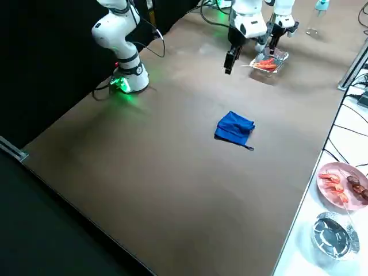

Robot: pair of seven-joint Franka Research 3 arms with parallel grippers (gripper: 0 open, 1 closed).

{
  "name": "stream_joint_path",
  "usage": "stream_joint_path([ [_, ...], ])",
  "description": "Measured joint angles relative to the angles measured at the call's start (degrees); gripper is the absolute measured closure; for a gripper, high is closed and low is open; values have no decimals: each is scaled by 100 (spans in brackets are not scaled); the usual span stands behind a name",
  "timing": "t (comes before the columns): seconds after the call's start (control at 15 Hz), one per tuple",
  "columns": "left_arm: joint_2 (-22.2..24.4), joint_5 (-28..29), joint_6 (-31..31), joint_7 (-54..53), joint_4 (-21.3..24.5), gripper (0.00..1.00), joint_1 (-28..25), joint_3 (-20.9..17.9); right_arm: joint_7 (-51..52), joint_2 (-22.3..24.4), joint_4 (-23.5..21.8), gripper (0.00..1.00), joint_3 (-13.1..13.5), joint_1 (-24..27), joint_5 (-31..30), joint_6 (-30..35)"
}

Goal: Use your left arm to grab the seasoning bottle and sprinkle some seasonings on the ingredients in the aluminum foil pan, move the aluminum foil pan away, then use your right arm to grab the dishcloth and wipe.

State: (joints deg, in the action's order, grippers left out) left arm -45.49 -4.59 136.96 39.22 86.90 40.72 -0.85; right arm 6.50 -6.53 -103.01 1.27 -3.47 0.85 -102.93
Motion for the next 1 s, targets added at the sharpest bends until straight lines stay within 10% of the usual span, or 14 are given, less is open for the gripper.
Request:
stream_joint_path([
  [0.47, 273, -78, -801, 0, -126, 99, -107, 304, 0, -762, -23, 0, 12, -2, 227, -819],
  [1.0, 716, -177, -2672, 428, 32, 99, -1174, 1986, 0, -2221, -33, 6, 38, 69, 353, -2554],
])
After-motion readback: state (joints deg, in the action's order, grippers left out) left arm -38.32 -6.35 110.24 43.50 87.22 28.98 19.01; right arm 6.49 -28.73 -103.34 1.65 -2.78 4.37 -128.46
